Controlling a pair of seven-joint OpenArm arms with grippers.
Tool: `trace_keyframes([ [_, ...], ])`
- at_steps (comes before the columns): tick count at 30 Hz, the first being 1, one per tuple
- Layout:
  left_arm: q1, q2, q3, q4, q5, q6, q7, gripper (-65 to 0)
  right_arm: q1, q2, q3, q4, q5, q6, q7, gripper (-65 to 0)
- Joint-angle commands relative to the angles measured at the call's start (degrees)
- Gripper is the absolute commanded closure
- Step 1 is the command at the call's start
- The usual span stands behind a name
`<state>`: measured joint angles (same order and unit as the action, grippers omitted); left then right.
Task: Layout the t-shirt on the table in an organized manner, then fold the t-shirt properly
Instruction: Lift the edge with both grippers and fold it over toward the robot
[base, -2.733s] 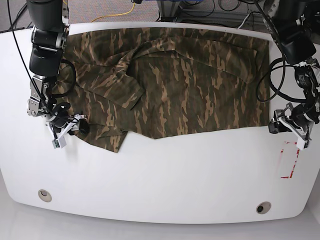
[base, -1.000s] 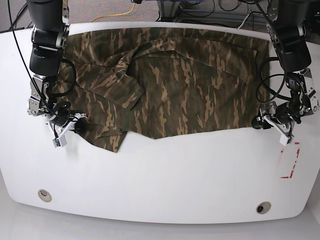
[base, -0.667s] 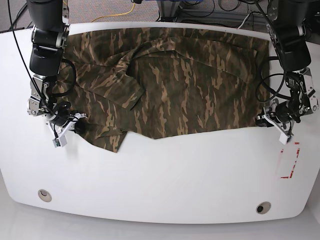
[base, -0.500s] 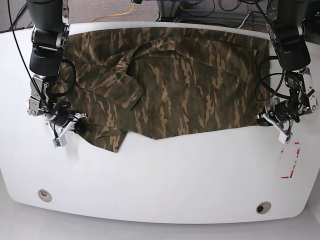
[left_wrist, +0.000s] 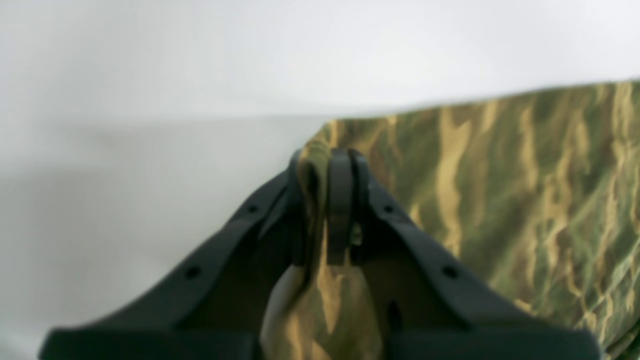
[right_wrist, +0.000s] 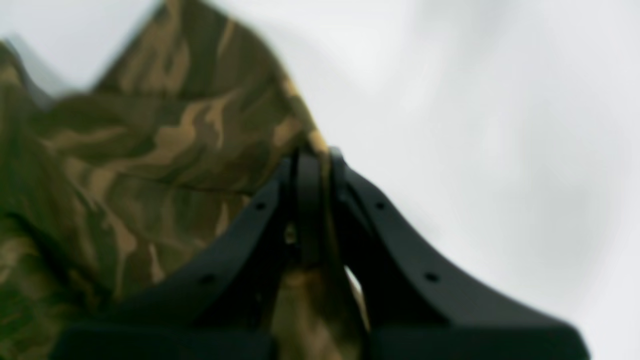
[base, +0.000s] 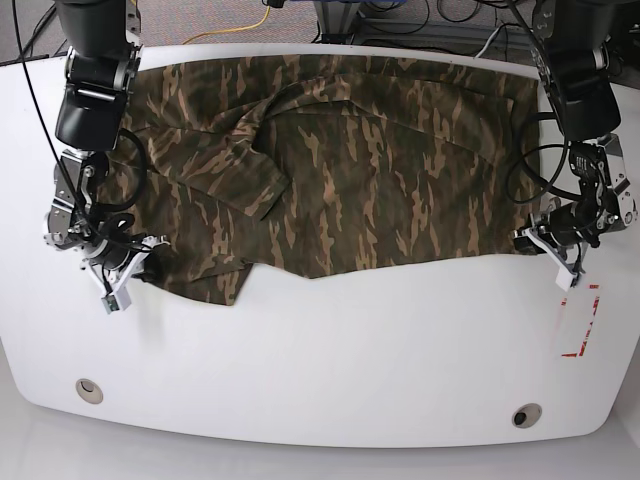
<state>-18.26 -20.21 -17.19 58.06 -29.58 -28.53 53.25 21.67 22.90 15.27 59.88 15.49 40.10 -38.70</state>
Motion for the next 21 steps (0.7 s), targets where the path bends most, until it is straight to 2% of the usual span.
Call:
trace_keyframes([
  [1, -1.65, -1.02, -0.44, 3.43, -1.05, -0.43, -1.08, -4.2, 0.00, 1.50, 2.10, 3.90, 0.65, -0.10, -0.73, 0.0],
  [6, -1.12, -1.29, -0.44, 6.16, -1.05, -0.43, -0.55, -4.2, -2.29, 1.59, 3.06, 9.79, 0.65, -0.10, -3.02, 0.0],
  [12, -0.86, -1.29, -1.84, 9.67, -1.14, -0.43, 3.49, -4.2, -5.45, 2.56, 3.24, 16.65, 0.91, -0.10, -4.60, 0.0],
  [16, -0.60, -1.02, -6.24, 12.13, -1.14, -0.43, 7.01, -4.2, -7.30, 2.20, 7.46, 22.19, 0.91, -0.10, -8.47, 0.0],
  [21, 0.99, -1.02, -8.00, 15.12, -1.14, -0.43, 9.47, -4.2, -9.32, 2.20, 10.45, 28.43, 1.00, -0.10, -12.95, 0.0],
])
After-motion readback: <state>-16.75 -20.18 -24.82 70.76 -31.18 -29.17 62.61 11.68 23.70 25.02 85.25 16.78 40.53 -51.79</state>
